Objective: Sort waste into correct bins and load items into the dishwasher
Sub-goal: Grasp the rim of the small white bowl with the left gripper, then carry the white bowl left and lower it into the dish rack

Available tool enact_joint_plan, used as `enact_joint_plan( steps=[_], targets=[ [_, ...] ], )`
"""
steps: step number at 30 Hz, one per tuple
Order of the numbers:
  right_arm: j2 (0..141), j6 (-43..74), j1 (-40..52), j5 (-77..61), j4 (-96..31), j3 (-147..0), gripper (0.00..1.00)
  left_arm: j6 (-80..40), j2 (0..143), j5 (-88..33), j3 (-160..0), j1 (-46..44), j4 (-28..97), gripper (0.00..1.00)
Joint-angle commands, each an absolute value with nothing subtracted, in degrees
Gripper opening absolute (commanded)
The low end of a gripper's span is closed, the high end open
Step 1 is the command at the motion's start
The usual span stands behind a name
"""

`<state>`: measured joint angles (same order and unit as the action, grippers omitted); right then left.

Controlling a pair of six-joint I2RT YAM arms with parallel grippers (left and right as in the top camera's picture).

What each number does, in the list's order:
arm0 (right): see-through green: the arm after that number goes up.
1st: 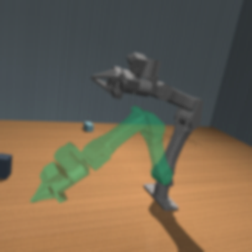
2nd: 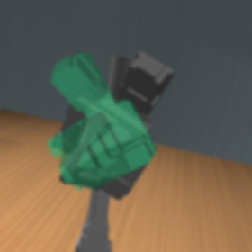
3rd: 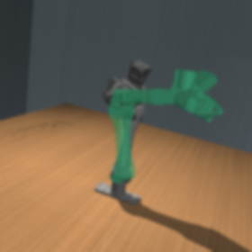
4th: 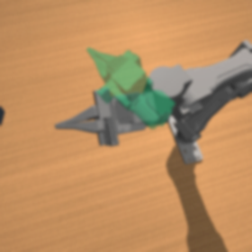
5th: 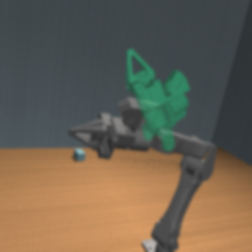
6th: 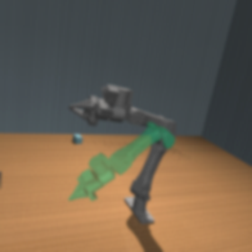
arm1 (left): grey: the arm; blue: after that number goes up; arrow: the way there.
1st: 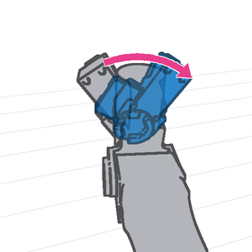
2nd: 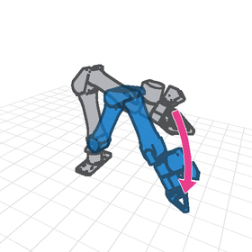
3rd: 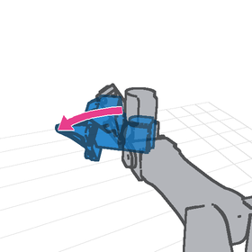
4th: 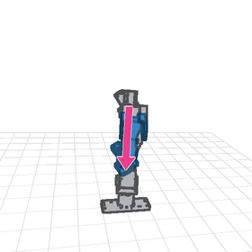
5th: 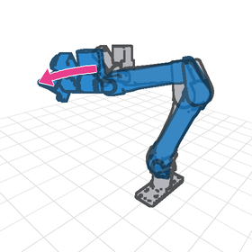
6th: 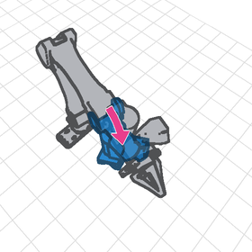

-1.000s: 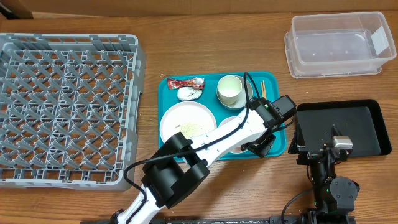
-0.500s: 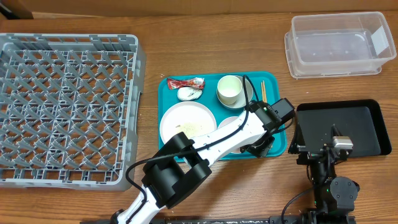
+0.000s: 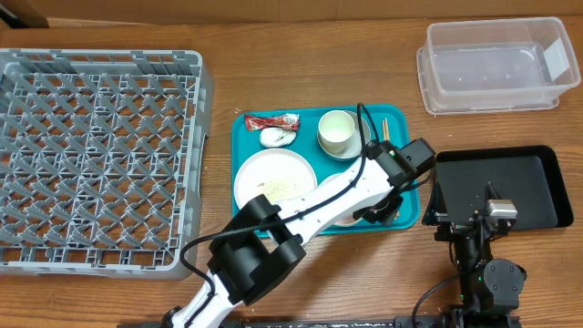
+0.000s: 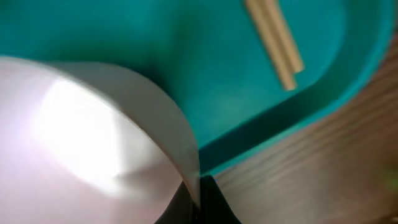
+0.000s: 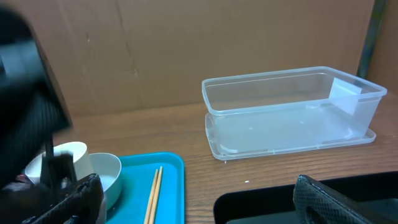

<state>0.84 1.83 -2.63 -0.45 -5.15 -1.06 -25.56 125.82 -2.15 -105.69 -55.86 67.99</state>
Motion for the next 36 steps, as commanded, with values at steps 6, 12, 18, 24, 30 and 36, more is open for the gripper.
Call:
enact_joint_plan(
  steps=[6, 12, 18, 24, 30, 36],
  targets=[
    [0.2, 1.7, -2.9, -0.1, -4.8, -0.4, 1.0, -24.6, 126.2, -5.5, -127.0, -53.4, 81.9, 0.04],
    [0.2, 1.7, -2.9, -0.1, -4.8, -0.4, 1.0, -22.3, 126.1, -4.2, -141.3, -48.4, 93.4, 0.04],
    [0.2, 1.7, -2.9, -0.1, -4.8, -0.4, 1.0, -20.6, 123.0, -3.5, -148.4, -35.0, 96.8, 0.04],
    [0.2, 1.7, -2.9, -0.1, -4.8, -0.4, 1.0, -19.7, 120.9, -7.4, -148.4, -15.4, 96.8, 0.04],
    [0.2, 1.7, -2.9, -0.1, -4.8, -0.4, 1.0, -17.2, 121.5, -7.1, -146.2, 4.2, 96.5, 0.04],
    [0.2, 1.7, -2.9, -0.1, -4.8, -0.4, 1.0, 6.7, 122.4, -48.2, -141.0, 19.2, 91.5, 0.04]
  ],
)
